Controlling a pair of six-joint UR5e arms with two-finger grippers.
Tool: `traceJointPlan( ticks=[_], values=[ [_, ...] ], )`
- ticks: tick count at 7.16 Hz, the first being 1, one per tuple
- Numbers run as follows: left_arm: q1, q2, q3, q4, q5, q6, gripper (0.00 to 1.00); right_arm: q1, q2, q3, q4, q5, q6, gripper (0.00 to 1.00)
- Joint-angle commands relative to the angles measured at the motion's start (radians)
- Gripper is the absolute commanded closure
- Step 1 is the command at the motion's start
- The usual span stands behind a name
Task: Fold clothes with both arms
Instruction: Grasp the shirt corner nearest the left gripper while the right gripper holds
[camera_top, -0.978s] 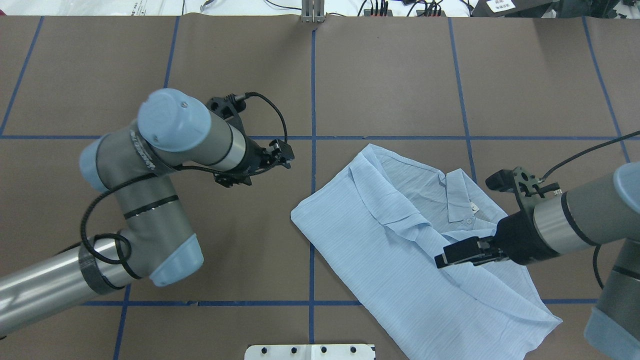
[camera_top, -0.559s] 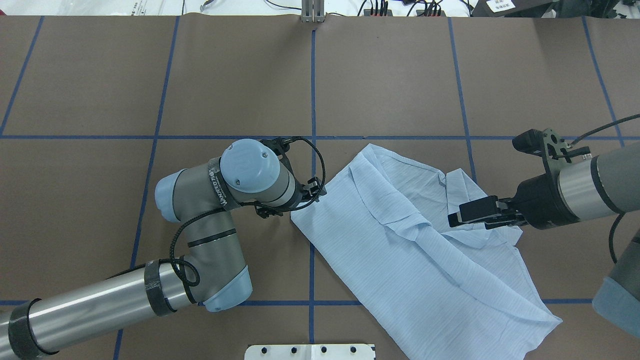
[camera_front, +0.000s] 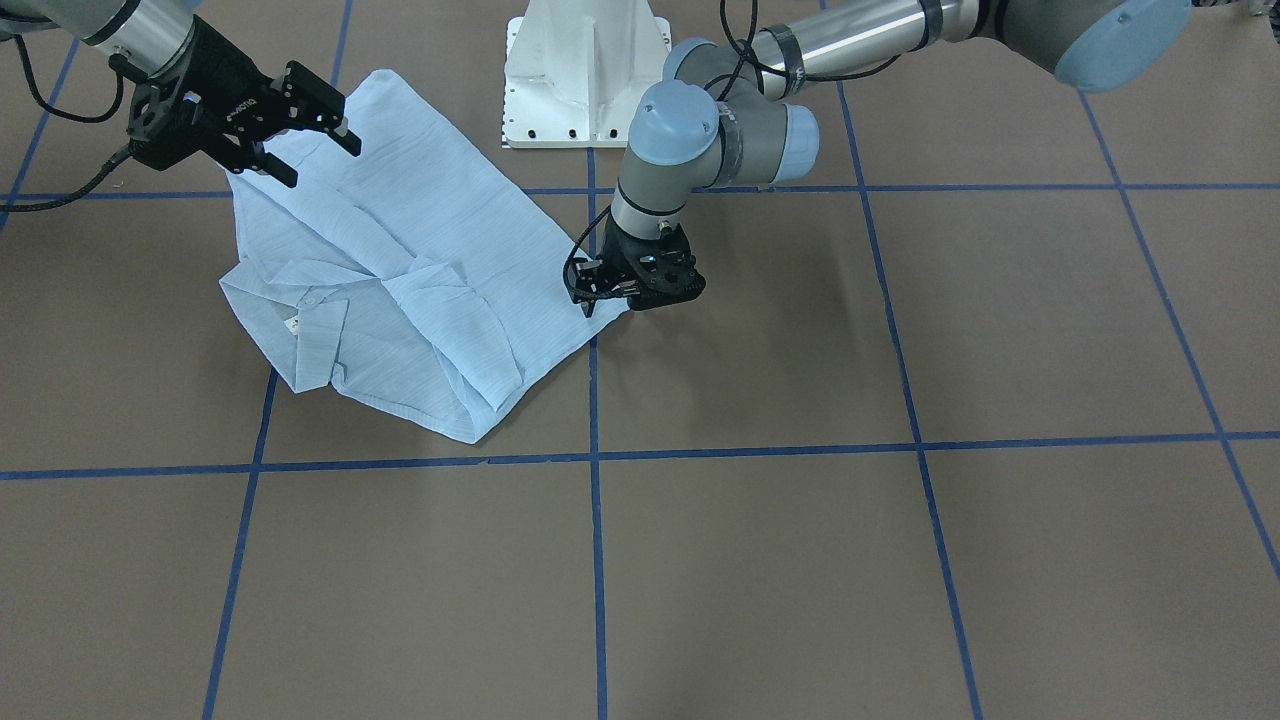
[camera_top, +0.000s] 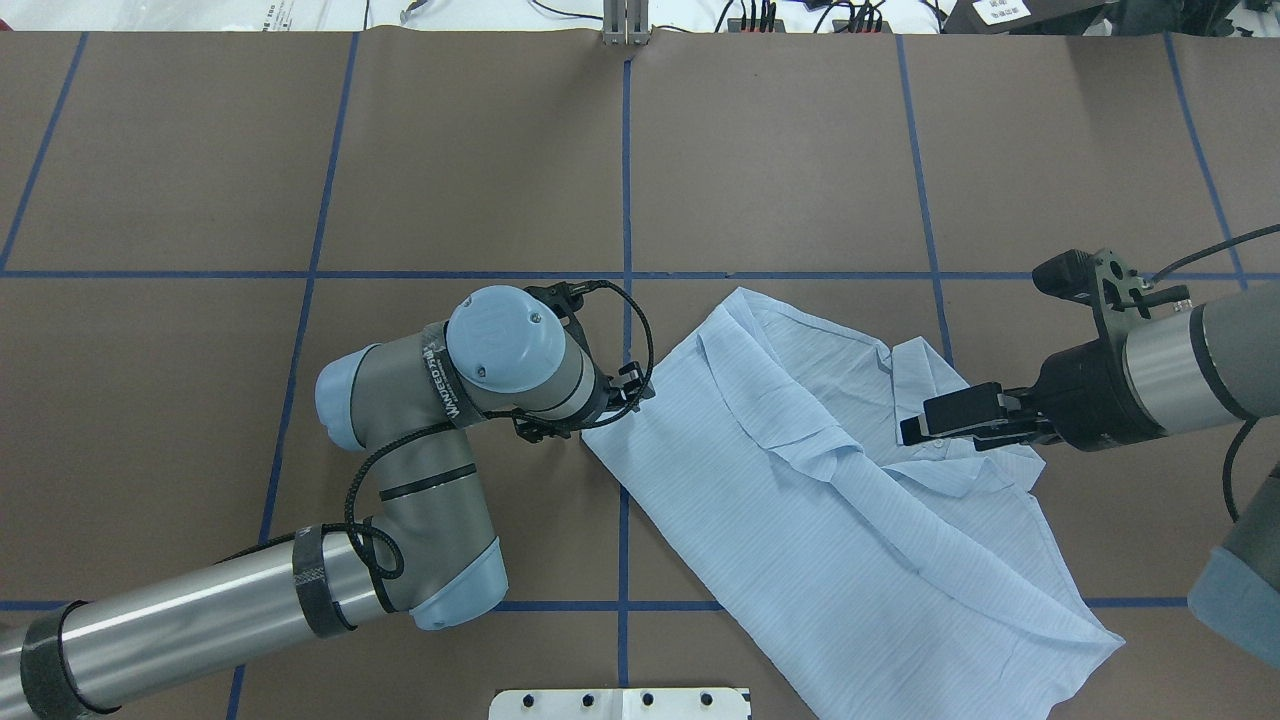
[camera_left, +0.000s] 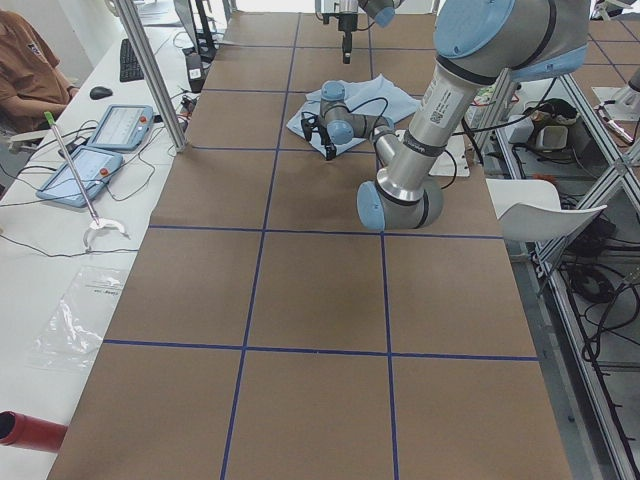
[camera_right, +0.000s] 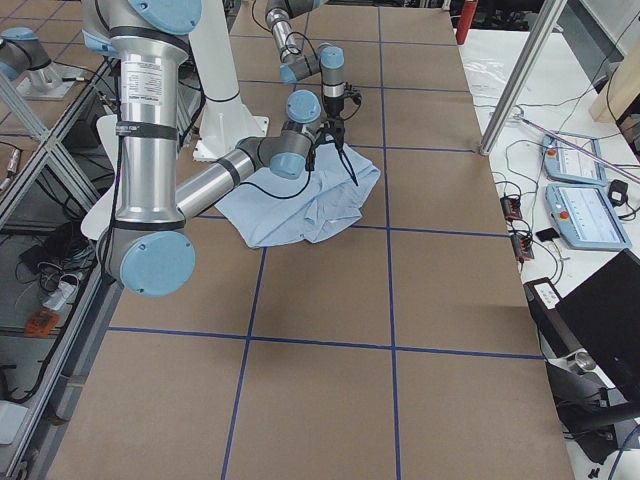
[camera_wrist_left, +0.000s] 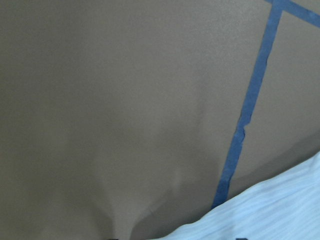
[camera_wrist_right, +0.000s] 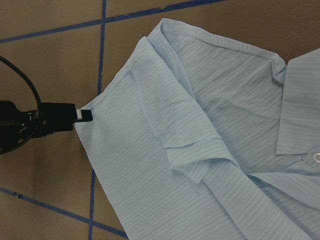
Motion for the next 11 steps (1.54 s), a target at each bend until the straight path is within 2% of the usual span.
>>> traceJointPlan(
  ticks=[1,2,3,7,10,11],
  values=[
    [0.001,0.001,0.000,0.000,-0.005,0.000,0.54,0.004,0.000,0.000,0.000,0.001,0.000,0.00],
    [0.001,-0.001,-0.004,0.001,-0.009,0.001,0.81,0.006,-0.002,-0.001,0.000,0.001,0.000,0.00],
    [0.001,-0.001,-0.009,0.002,-0.014,0.002,1.00,0.006,-0.002,-0.001,0.000,0.003,0.000,0.00],
    [-0.008,0.007,-0.052,0.035,-0.039,-0.002,1.00,0.012,-0.005,-0.001,0.000,0.001,0.000,0.00],
    [-0.149,0.013,-0.017,0.028,-0.026,0.029,1.00,0.022,-0.003,-0.007,0.000,-0.005,0.000,0.00],
    [-0.181,0.002,0.009,0.018,0.030,0.099,1.00,0.024,0.002,-0.017,0.000,-0.008,0.000,0.00]
  ],
)
